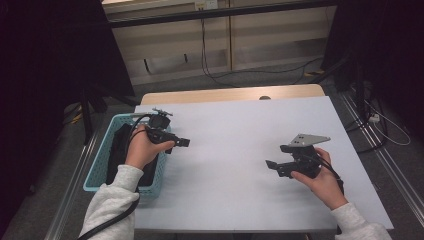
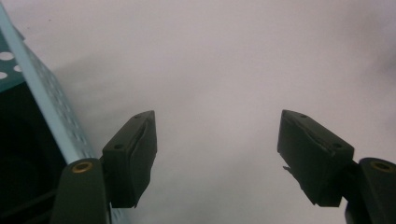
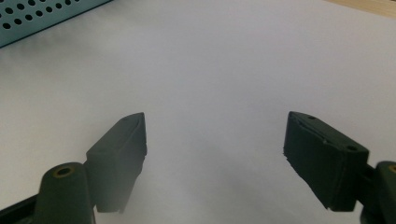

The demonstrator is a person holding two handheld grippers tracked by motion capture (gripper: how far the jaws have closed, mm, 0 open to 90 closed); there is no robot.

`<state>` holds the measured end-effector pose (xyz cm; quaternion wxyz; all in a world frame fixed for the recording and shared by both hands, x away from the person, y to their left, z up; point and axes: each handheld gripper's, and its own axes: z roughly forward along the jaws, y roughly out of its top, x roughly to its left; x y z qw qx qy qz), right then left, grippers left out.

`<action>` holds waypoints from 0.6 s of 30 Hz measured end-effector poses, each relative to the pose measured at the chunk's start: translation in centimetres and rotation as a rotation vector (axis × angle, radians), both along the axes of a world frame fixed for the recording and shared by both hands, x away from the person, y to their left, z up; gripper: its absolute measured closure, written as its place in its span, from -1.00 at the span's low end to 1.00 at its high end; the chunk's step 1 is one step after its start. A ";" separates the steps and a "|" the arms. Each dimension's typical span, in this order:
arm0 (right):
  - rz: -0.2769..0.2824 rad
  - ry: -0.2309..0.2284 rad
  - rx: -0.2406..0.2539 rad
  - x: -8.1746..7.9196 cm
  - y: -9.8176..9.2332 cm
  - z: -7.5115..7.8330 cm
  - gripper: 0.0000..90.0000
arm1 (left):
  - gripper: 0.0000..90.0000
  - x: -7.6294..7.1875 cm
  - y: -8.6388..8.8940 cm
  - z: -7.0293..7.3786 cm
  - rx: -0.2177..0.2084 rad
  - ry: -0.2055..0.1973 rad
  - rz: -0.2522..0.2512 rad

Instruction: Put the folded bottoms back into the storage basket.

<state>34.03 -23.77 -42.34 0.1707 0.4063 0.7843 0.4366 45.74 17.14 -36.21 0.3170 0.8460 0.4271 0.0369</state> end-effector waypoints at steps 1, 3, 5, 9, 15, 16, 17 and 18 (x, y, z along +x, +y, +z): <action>-0.003 0.003 0.003 0.0 -0.1 0.0 -0.54 | -0.37 -0.1 -0.1 -0.1 -0.003 0.000 -0.001; 0.000 0.004 0.004 -0.1 -0.3 -0.1 -0.54 | -0.38 -0.2 -0.4 -0.2 -0.001 0.002 -0.006; -0.001 0.005 0.002 -0.2 -0.4 -0.1 -0.54 | -0.39 -0.3 -0.6 -0.4 0.001 0.005 -0.015; 0.000 0.004 -0.004 -0.3 -0.6 -0.2 -0.55 | -0.41 -0.7 -1.1 -0.8 -0.005 0.005 -0.029; -0.003 0.006 -0.001 -0.5 -1.0 -0.3 -0.55 | -0.43 -1.6 -2.0 -1.2 -0.012 -0.003 -0.063; -0.001 0.006 -0.002 -0.5 -1.0 -0.3 -0.55 | -0.44 -1.8 -2.1 -1.3 -0.016 -0.001 -0.070; -0.001 0.007 0.002 -0.6 -1.0 -0.3 -0.55 | -0.44 -1.9 -2.2 -1.5 -0.016 -0.003 -0.073; 0.000 0.006 0.002 -0.7 -1.1 -0.3 -0.56 | -0.45 -2.1 -2.4 -1.7 -0.022 -0.003 -0.070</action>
